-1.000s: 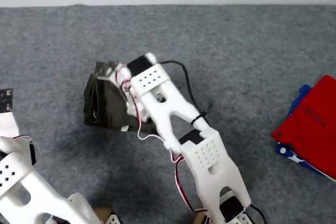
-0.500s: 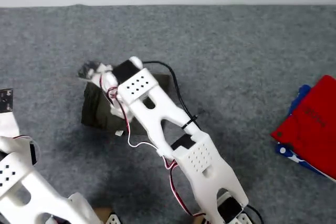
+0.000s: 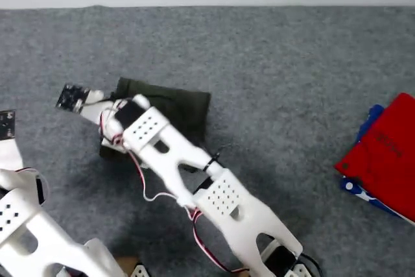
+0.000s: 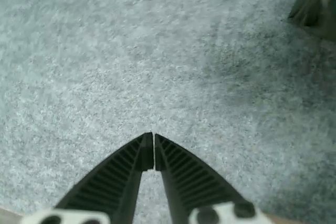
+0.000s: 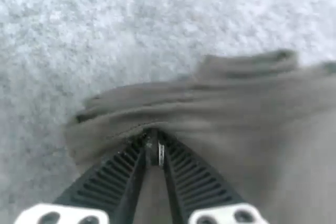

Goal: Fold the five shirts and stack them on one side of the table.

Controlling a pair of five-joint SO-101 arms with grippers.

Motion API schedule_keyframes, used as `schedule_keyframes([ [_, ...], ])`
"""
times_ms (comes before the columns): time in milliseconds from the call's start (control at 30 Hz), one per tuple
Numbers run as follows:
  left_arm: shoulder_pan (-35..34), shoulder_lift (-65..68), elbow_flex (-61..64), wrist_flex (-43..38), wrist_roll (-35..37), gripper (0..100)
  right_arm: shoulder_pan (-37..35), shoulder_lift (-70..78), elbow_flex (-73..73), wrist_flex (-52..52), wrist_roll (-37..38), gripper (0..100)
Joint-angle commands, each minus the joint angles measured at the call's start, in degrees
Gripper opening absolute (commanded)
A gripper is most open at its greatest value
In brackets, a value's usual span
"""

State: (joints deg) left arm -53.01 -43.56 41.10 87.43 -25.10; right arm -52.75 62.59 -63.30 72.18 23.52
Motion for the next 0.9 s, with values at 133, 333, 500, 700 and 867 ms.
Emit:
schedule_keyframes([
  [133,-5.01,-1.23,-0.75,-2.02,-0.09,2,-2.07,0.57,-6.51,-1.45,-0.44,0.9],
  [333,-4.75,-1.23,-0.75,-2.02,-1.32,2,-0.66,-2.51,-20.66,10.77,-0.44,1.1],
  [500,-4.66,-1.23,-0.75,-2.02,-1.32,2,0.92,-3.21,-25.58,24.57,-0.7,1.1],
  [700,-4.66,-1.23,-0.75,-2.02,-1.32,2,4.26,-4.62,-26.2,30.9,-9.05,1.0],
  [867,-4.66,-1.23,-0.48,-1.85,-1.32,2,7.69,-13.23,-17.32,31.08,-10.99,0.9],
])
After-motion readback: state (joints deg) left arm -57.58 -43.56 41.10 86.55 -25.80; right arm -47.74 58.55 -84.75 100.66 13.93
